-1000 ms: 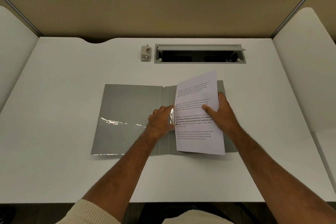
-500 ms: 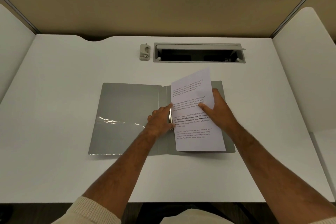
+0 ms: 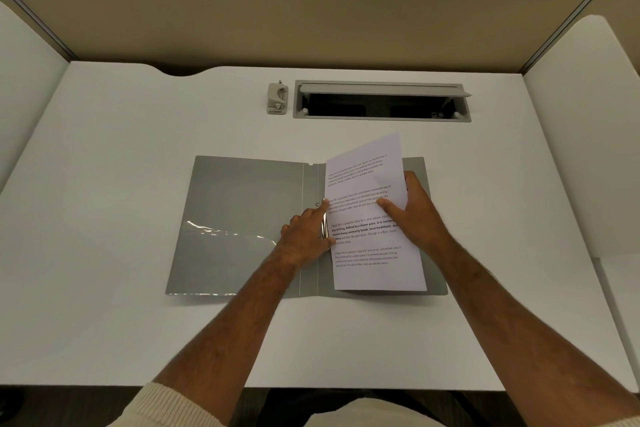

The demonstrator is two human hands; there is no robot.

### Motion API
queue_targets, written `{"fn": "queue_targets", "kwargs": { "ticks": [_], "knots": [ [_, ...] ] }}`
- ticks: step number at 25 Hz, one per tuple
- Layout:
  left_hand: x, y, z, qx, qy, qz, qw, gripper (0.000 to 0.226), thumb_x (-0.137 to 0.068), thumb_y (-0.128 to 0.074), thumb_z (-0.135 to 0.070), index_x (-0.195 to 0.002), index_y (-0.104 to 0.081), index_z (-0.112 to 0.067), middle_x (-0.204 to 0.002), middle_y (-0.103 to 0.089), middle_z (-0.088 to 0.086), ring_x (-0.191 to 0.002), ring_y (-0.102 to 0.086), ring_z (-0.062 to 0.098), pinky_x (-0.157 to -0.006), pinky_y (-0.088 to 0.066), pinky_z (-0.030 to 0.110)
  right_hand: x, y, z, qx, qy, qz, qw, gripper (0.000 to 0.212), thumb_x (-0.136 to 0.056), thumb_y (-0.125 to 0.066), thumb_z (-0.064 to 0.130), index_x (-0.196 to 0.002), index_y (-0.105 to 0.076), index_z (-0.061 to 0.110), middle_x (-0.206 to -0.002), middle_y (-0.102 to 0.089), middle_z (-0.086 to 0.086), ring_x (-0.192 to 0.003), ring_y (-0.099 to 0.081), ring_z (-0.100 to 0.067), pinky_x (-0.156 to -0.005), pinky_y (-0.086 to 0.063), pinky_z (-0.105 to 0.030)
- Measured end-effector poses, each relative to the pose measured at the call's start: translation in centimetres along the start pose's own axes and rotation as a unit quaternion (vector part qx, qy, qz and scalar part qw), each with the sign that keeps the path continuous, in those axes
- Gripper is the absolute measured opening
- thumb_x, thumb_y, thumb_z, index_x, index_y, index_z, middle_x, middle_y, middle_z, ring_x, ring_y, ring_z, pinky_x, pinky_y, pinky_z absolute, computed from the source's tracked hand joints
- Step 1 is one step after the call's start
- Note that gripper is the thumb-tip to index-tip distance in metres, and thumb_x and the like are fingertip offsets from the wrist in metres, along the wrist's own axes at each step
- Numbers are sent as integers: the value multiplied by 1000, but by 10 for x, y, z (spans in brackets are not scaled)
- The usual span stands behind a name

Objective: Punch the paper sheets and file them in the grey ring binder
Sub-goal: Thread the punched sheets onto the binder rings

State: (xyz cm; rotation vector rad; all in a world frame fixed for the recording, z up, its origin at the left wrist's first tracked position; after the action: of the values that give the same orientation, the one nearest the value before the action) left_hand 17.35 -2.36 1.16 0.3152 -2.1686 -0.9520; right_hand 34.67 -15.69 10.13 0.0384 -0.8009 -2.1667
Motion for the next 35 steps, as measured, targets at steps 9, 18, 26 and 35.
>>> {"fn": "queue_targets", "kwargs": {
  "ticks": [9, 18, 26, 35],
  "knots": [
    [-10, -2, -7, -41, -14, 35, 998, 96, -94, -68, -40, -163, -2, -25, -163, -28, 8, -142, -39, 33, -114, -39, 52, -3, 2, -5, -9, -13, -6, 1000, 47, -94, -70, 26, -132, -43, 21, -114, -56, 13, -88, -56, 12, -61, -45, -4],
    [-12, -3, -6, -12, -17, 38, 999, 96, -95, -68, -35, -163, -2, -30, -160, -27, 8, -143, -34, 35, -113, -38, 50, -1, 3, -13, -18, -13, -20, 1000, 47, -93, -70, 26, -131, -44, 20, -118, -56, 10, -90, -57, 7, -66, -44, -9],
    [-16, 0, -5, 5, -9, 39, 999, 98, -89, -75, -33, -162, -10, -33, -155, -34, 8, -139, -42, 34, -110, -43, 51, 1, 2, -25, -45, -40, -29, 998, 46, -93, -71, 25, -130, -45, 20, -119, -58, 8, -95, -61, -4, -68, -45, -10],
    [-18, 5, -8, 13, -6, 47, 999, 99, -84, -81, -32, -160, -18, -36, -150, -37, 7, -135, -46, 33, -108, -47, 50, 2, 4, -40, -66, -58, -40, 995, 49, -92, -72, 25, -132, -45, 20, -118, -56, 10, -101, -59, -10, -80, -48, -22]
  ]
}}
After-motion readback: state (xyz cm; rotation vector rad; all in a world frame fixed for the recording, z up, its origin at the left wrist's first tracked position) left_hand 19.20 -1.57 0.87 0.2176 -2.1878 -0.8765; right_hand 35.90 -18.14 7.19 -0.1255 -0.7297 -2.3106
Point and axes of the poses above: each hand's wrist, its own x-axis away from the middle knuckle, its own y-axis out of the back of the hand, z = x × y, the point moved 7 cm from there along -x, towards the middle knuckle
